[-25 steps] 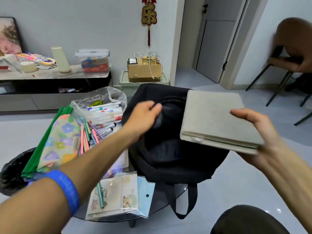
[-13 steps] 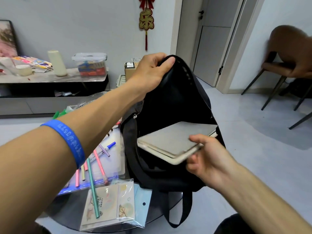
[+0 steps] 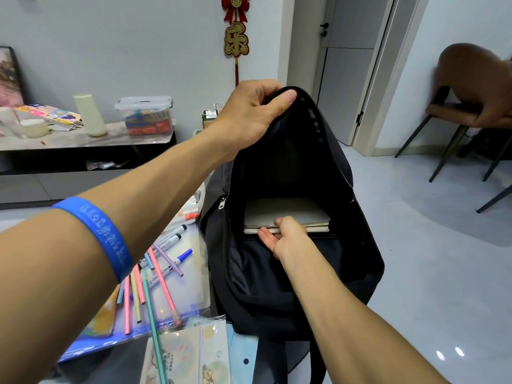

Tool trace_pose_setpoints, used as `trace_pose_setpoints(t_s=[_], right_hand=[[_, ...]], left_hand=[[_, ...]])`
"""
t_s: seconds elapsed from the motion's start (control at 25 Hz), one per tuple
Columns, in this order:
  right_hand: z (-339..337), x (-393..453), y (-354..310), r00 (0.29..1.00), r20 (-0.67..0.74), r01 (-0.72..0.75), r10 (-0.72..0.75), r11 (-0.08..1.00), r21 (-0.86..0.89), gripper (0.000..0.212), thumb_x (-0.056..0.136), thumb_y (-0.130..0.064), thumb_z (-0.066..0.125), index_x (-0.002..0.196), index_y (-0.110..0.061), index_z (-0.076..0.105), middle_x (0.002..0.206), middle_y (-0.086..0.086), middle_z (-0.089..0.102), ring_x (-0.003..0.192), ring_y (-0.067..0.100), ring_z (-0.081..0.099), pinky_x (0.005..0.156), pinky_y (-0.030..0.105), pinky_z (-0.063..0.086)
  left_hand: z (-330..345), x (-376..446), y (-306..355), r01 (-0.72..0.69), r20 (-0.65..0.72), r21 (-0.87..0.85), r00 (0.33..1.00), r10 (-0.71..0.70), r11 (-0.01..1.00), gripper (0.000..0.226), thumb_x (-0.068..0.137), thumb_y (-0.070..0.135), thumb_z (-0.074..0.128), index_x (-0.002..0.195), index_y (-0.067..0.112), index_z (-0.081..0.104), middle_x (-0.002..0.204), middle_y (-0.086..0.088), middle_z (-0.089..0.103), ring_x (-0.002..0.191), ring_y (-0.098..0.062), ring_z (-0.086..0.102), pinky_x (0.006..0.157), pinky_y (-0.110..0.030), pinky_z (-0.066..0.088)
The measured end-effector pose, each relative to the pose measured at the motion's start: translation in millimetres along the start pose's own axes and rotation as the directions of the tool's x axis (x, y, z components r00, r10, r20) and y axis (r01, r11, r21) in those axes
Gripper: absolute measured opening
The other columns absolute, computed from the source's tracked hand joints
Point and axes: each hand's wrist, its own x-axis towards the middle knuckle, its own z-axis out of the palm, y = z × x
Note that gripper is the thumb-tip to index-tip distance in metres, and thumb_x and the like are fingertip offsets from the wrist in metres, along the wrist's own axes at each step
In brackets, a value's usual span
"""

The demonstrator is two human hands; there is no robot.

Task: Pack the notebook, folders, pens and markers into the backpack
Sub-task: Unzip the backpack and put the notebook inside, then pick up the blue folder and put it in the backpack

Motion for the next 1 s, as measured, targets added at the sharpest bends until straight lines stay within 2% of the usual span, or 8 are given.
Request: trace_pose_setpoints(t_s=[0.12,0.24,0.36,0.48,0.56,0.76,0.84,1.0], right_hand=[[6.6,16.7,-3.4,1.000,-0.020,0.018,-0.021,0.993,-0.115,0.029,0.097,-0.002,0.045,0.126,-0.001,0.048,0.107,0.026,0.058,0.091,0.040,0.067,0.055,0.044,0.054],[8.8,27.5,-5.9,0.980,-0.093,0.110,-0.177,0.864,-0.491,0.019,0.098,-0.013,0.047,0.102,0.003,0.057,0.104,0.023,0.069,0.075,0.034,0.067,0.057,0.045,0.057],[5.8,16.8,-7.8,0.879,0.078,0.256,-0.471,0.326,-0.910,0.024,0.088,-0.018,0.056,0.108,-0.007,0.064,0.109,0.010,0.068,0.098,0.033,0.066,0.073,0.030,0.051],[-5.6,-31.8,-4.9,0.833,0.447,0.452,-0.327,-0.064,-0.890,0.024,0.085,-0.021,0.054,0.100,-0.012,0.070,0.099,0.005,0.068,0.091,0.028,0.063,0.069,0.028,0.045],[-25.9,-63.6,3.1,0.751,0.616,0.581,-0.237,-0.205,-0.788,0.021,0.086,-0.026,0.054,0.084,-0.017,0.073,0.083,-0.001,0.070,0.079,0.021,0.064,0.062,0.027,0.046],[-53.3,-126.8,-2.5,0.559,0.756,0.727,-0.341,-0.236,-0.644,0.024,0.084,-0.033,0.057,0.067,-0.021,0.070,0.062,-0.003,0.068,0.062,0.015,0.063,0.062,0.032,0.053],[-46.0,-135.3,-3.3,0.542,0.769,0.774,-0.338,-0.156,-0.614,0.022,0.083,-0.032,0.057,0.069,-0.023,0.073,0.065,-0.001,0.071,0.064,0.020,0.067,0.067,0.042,0.057],[-16.6,-140.3,20.0,0.484,0.824,0.819,-0.294,-0.180,-0.546,0.022,0.083,-0.032,0.058,0.070,-0.023,0.073,0.066,-0.006,0.072,0.064,0.014,0.068,0.069,0.043,0.058]], left_hand=[[-0.8,0.9,-2.2,-0.028,0.013,-0.013,1.000,0.028,1.000,0.020,0.098,0.025,0.057,0.082,0.028,0.068,0.072,0.016,0.064,0.070,0.003,0.060,0.065,-0.015,0.046],[-3.6,1.5,-7.7,-0.048,0.010,-0.011,0.999,0.048,0.999,0.020,0.098,0.024,0.057,0.082,0.028,0.069,0.070,0.021,0.065,0.070,0.005,0.060,0.065,-0.012,0.046],[-1.6,0.5,-17.5,-0.040,0.030,0.001,0.999,0.040,0.999,0.017,0.096,0.025,0.059,0.084,0.027,0.070,0.073,0.018,0.068,0.072,0.004,0.062,0.067,-0.015,0.048],[4.7,-8.0,-39.1,0.076,-0.022,0.036,0.997,-0.075,0.996,0.017,0.096,0.023,0.058,0.092,0.014,0.072,0.084,0.003,0.070,0.078,-0.006,0.062,0.075,-0.027,0.051],[8.5,-27.0,-59.5,0.176,-0.031,0.204,0.984,-0.174,0.963,0.017,0.095,0.021,0.059,0.101,0.009,0.069,0.098,-0.007,0.071,0.091,-0.016,0.064,0.088,-0.035,0.050],[11.9,-122.3,-88.6,0.260,0.213,0.706,0.810,-0.547,0.659,0.030,0.089,0.034,0.064,0.114,0.017,0.063,0.119,-0.008,0.065,0.110,-0.029,0.060,0.087,-0.034,0.047],[1.2,-153.9,-86.0,0.295,0.263,0.616,0.797,-0.543,0.731,0.038,0.088,0.046,0.065,0.111,0.016,0.065,0.109,-0.005,0.068,0.100,-0.025,0.063,0.080,-0.033,0.047],[-59.4,-192.9,-70.3,0.425,0.055,0.482,0.858,-0.511,0.766,0.025,0.088,0.042,0.065,0.099,0.020,0.071,0.094,0.001,0.071,0.086,-0.017,0.065,0.079,-0.034,0.053]])
